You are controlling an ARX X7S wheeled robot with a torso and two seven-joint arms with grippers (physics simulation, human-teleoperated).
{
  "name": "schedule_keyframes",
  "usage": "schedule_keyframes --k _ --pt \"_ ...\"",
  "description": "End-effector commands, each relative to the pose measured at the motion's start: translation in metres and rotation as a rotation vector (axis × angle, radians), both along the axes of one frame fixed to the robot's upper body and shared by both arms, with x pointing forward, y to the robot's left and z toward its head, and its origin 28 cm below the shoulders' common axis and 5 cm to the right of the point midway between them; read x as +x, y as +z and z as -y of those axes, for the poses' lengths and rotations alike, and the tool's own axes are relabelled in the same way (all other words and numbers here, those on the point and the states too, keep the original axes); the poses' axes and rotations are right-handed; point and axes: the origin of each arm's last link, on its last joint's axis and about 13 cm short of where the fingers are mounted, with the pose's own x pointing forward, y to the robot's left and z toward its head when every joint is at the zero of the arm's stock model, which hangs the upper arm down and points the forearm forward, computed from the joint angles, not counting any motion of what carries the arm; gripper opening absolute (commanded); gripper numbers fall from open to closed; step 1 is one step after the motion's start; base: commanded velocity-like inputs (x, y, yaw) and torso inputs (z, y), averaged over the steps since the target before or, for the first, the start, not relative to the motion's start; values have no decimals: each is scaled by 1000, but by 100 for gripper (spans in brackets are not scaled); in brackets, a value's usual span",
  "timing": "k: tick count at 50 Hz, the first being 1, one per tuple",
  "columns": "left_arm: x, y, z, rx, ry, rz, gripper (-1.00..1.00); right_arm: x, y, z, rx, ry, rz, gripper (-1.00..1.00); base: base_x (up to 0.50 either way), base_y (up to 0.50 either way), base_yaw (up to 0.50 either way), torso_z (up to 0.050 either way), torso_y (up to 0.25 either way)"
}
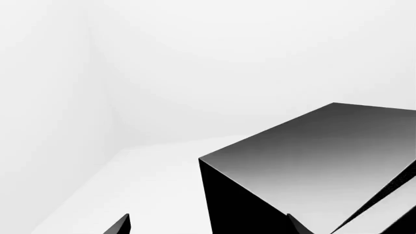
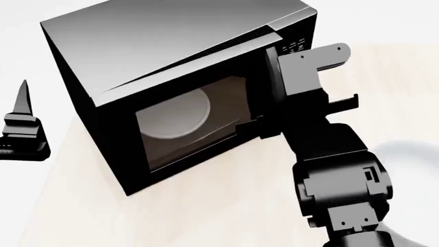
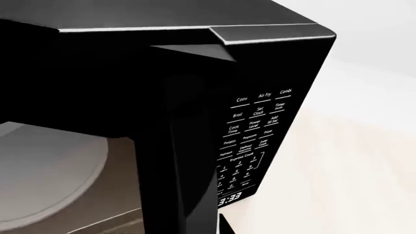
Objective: Open the microwave.
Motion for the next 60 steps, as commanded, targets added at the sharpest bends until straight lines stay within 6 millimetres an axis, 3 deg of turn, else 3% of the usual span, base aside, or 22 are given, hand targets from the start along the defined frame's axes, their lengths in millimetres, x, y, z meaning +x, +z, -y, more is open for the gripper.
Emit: schedule_keyframes --k 1,27,60 --pt "1 -1 0 2 1 1 100 -17 14 3 -34 -16 113 -100 0 0 0 0 16" --pt "-1 0 0 2 3 2 100 -59 -2 10 -3 -4 203 -100 0 0 0 1 3" --pt "-1 0 0 4 3 1 100 -94 -12 8 0 -46 357 -100 0 0 0 1 4"
